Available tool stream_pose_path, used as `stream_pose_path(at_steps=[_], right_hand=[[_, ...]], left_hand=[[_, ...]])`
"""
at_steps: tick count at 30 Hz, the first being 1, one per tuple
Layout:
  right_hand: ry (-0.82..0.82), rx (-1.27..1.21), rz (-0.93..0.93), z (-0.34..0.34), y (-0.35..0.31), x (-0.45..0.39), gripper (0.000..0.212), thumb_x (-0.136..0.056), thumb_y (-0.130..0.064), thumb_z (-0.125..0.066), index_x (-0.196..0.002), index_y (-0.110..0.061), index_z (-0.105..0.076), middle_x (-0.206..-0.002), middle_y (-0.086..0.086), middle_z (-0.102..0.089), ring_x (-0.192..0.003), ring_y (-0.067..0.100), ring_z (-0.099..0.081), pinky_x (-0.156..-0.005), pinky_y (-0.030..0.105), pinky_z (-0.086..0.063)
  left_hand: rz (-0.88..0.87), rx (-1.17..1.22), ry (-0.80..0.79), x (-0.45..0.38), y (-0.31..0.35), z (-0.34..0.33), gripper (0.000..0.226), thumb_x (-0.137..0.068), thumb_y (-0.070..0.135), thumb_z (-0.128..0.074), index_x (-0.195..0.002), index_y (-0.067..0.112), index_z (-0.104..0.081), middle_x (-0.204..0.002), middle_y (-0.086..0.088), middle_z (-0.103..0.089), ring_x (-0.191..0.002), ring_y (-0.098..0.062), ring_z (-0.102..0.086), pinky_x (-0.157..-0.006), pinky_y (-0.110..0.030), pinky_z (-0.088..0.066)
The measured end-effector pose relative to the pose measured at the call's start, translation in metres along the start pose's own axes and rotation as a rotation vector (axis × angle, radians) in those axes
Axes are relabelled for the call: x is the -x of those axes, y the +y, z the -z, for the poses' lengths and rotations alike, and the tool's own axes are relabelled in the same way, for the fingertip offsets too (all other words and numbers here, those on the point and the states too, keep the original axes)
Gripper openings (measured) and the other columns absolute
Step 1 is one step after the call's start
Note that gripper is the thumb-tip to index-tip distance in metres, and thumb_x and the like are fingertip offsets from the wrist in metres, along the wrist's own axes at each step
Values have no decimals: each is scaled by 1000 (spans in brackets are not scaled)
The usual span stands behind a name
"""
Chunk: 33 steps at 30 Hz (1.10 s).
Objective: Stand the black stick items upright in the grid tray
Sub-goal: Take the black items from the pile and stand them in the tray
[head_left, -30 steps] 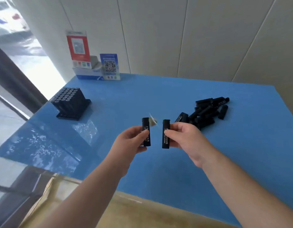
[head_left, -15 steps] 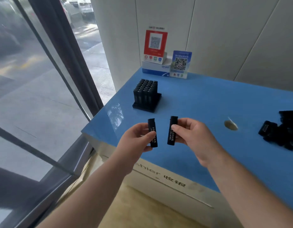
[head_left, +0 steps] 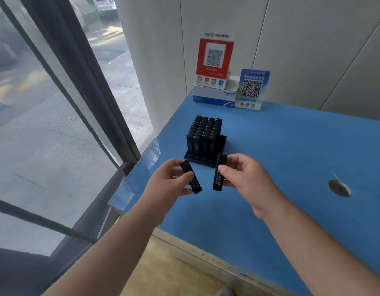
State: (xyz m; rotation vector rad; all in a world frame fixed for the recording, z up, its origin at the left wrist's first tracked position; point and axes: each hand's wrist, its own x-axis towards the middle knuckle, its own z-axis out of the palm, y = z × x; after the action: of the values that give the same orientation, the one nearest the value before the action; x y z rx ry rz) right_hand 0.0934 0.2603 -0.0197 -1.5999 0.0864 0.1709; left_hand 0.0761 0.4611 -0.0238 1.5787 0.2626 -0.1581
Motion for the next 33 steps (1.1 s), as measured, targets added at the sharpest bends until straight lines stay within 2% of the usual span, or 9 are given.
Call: stream_pose_path(at_steps=[5, 11, 13, 15, 17, 20, 23, 27, 33], right_hand=[[15, 26, -25, -8, -8, -37, 6, -91, -14, -68, -95, -17, -71, -98, 7, -75, -90, 21, -74, -77, 28, -61], [111, 3, -45, -10, -7, -56, 4, -91, -17, -66, -92, -17, -71, -89, 1, -78, -82, 20, -77, -69, 17, -58], [170, 38, -42, -10, -6, -59, 6, -91, -20, -67, -89, -20, -72, -88, 0, -78, -83, 20, -76, -72, 22, -60], [240, 96, -20, -11, -3, -61, 5, -89, -24, -68, -86, -23, -72, -87, -1, -77, -83, 21, -74, -83, 37, -61], [307, 142, 5, -12, 0, -60, 3, -86, -28, -70, -85, -26, -71, -87, 0, -76, -86, 26, -71, -88, 48, -58], [379, 171, 31, -16, 4, -57, 5, -86, -26, -72, -86, -30, -72, -86, -6, -75, -85, 20, -71, -87, 44, -58], [455, 203, 69, -20, 5, -53, 9, -87, -21, -73, -85, -30, -71, -85, -13, -74, -80, 10, -70, -81, 30, -57], [520, 268, 95, -24, 5, -50, 12, -87, -17, -75, -86, -27, -71, -85, -15, -74, -79, 10, -70, -79, 25, -56], [493, 311, 132, -29, 2, -56, 20, -89, -15, -75, -85, -34, -70, -83, -18, -74, -72, 0, -68, -66, 7, -46]], left_hand=[[-21, -10, -11, -37, 22, 8, 13, -97, 25, -62, -101, 16, -70, -94, -3, -76, -90, -19, -74, -73, -31, -60], [-230, -334, -47, -83, 47, 5, 14, -92, 25, -68, -104, 32, -71, -89, 11, -75, -81, -9, -70, -77, -27, -57], [-330, -434, -77, -100, 55, 4, 18, -90, 25, -71, -99, 40, -69, -87, 13, -73, -82, -5, -69, -79, -23, -54], [-424, -532, -109, -117, 60, 4, 22, -88, 26, -73, -95, 46, -66, -86, 15, -71, -80, 1, -67, -77, -16, -51], [-494, -612, -159, -132, 61, 4, 19, -86, 26, -75, -98, 40, -69, -86, 17, -69, -81, 5, -64, -73, -7, -47], [-605, -737, -240, -148, 56, 3, 18, -86, 24, -75, -103, 29, -72, -83, 24, -63, -80, 12, -60, -70, 2, -40], [-746, -835, -332, -157, 51, 4, 16, -87, 23, -75, -103, 23, -72, -88, 19, -61, -80, 3, -59, -75, -6, -45], [-983, -946, -434, -160, 47, 5, 11, -84, 13, -77, -94, 13, -73, -94, 2, -67, -90, -23, -60, -81, -37, -52], [-1029, -969, -445, -163, 45, 3, 8, -86, 16, -75, -94, 15, -72, -97, 1, -65, -93, -26, -57, -83, -43, -50]])
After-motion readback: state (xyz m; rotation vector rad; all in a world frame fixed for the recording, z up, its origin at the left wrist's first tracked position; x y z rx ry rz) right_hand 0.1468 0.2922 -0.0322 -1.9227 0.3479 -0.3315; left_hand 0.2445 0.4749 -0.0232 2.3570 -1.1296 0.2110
